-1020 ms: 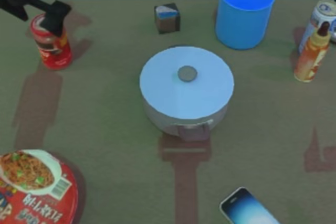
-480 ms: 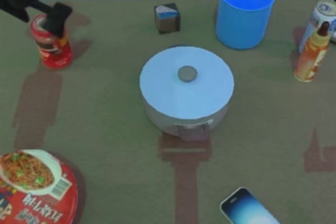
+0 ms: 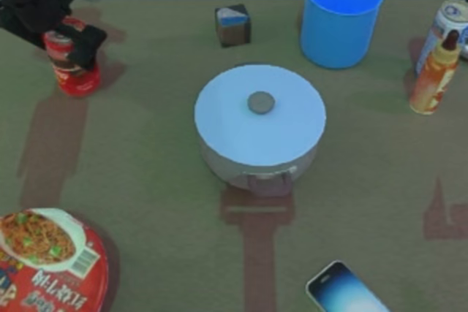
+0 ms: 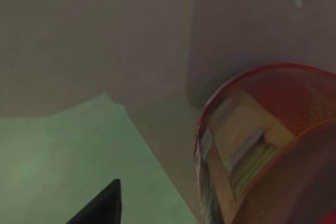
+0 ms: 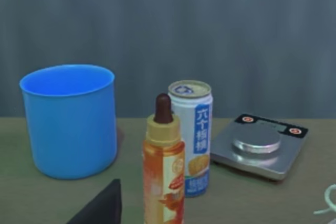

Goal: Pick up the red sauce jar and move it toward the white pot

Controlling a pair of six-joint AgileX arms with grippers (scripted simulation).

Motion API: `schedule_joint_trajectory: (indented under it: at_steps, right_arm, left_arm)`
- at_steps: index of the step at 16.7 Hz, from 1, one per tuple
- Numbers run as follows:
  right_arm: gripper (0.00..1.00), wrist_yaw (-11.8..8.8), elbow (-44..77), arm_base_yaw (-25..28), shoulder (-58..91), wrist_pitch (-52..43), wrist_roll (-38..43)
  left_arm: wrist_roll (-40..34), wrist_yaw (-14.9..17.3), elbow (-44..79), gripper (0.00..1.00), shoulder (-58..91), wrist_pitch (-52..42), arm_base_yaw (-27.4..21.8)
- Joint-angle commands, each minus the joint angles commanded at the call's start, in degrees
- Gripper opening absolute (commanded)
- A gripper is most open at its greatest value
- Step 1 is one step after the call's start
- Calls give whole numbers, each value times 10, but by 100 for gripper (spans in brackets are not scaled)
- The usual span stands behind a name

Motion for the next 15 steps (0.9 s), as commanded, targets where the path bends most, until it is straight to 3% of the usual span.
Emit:
schedule_joint_trajectory:
  at_steps: [1, 14, 15]
  right_arm:
    - [100, 0, 0, 0, 0, 0, 0]
    - [100, 0, 0, 0, 0, 0, 0]
    - [100, 0, 0, 0, 0, 0, 0]
  left_arm:
    - [0, 0, 0, 100, 0, 0, 0]
    - [0, 0, 0, 2, 0, 0, 0]
    - [0, 0, 0, 0, 0, 0, 0]
